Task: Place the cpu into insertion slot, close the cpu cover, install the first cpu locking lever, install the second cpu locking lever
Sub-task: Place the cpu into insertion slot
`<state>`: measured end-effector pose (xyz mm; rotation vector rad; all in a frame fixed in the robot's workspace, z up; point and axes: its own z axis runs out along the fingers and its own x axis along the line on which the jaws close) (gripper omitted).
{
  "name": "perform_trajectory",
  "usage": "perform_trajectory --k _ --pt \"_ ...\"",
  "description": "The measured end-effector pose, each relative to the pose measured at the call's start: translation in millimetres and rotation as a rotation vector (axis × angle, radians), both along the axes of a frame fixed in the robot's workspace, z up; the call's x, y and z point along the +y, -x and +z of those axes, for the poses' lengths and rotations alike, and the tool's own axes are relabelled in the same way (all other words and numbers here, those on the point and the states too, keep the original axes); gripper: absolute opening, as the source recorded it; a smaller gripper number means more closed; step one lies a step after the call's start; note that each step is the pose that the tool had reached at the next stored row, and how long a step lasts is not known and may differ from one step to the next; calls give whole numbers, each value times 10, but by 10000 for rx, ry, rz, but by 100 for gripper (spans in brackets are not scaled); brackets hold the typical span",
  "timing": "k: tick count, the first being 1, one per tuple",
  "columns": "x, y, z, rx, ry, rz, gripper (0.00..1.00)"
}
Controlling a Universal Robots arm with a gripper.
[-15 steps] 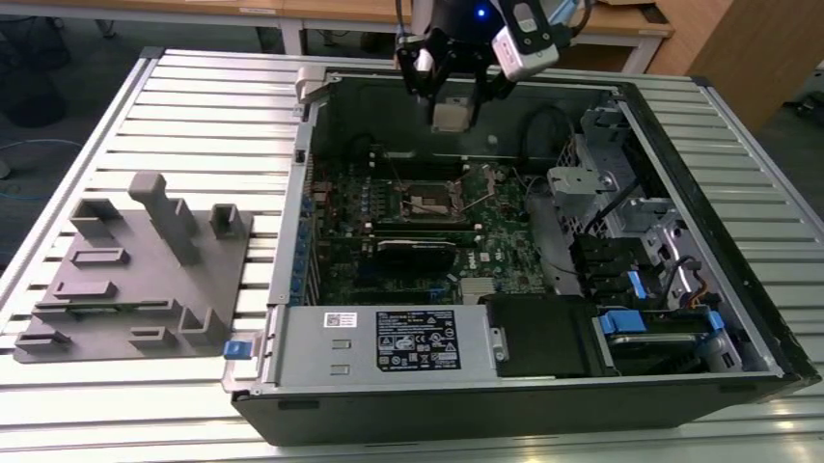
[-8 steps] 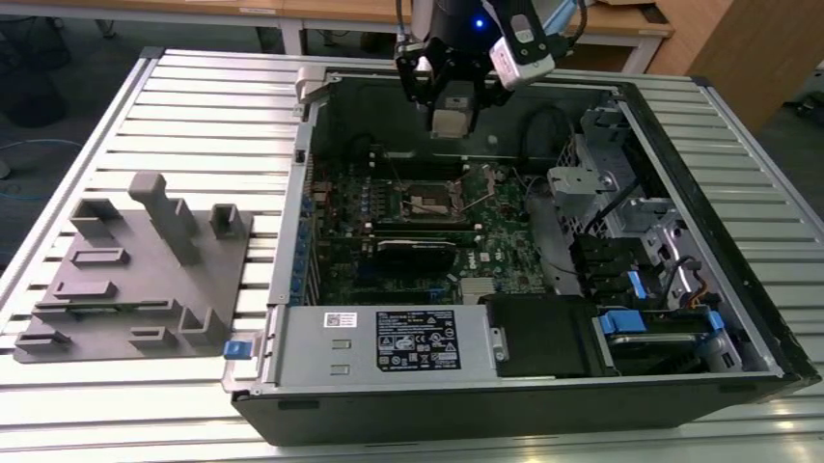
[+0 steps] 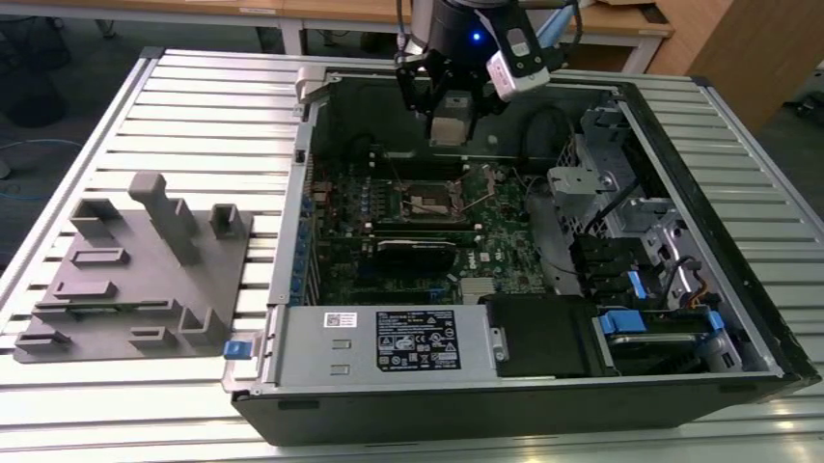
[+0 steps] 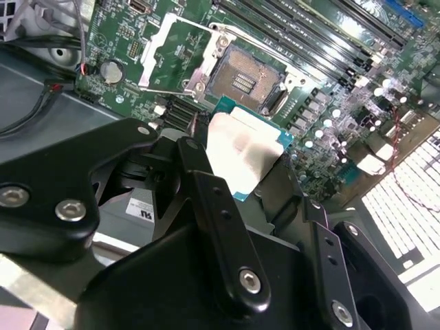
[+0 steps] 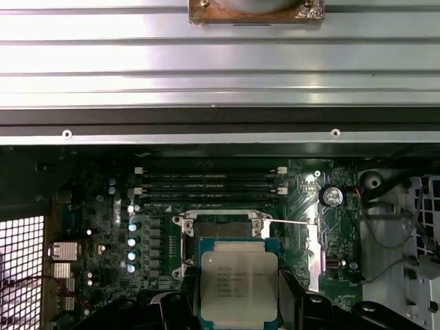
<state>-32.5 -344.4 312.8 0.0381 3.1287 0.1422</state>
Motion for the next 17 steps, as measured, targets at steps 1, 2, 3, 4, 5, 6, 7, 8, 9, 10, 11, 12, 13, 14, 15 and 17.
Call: perform_trajectory --k 1,2,3,4,5,6,7,8,9,10,11,12,13,14,15,17 --pt "0 0 -15 0 1 0 54" --pt "0 0 -29 0 0 0 54" --pt "0 0 -37 -1 -1 0 54" --pt "0 0 -39 0 1 0 54" --pt "0 0 -39 1 3 0 54" --pt "0 0 -45 0 -1 0 54" --pt "0 0 -53 -1 -2 0 54" --pt "0 1 -64 -1 -1 -2 54" --pt "0 4 -76 -1 0 -3 54" --pt "0 8 -87 -1 0 -2 54" --pt "0 16 -98 -1 -1 -1 54" --pt "0 25 -110 0 0 -1 54" --pt "0 38 -127 0 1 0 54" --pt "0 49 -144 0 1 0 54" --pt "0 55 -162 0 1 -1 54" --pt "0 64 -198 0 1 0 54"
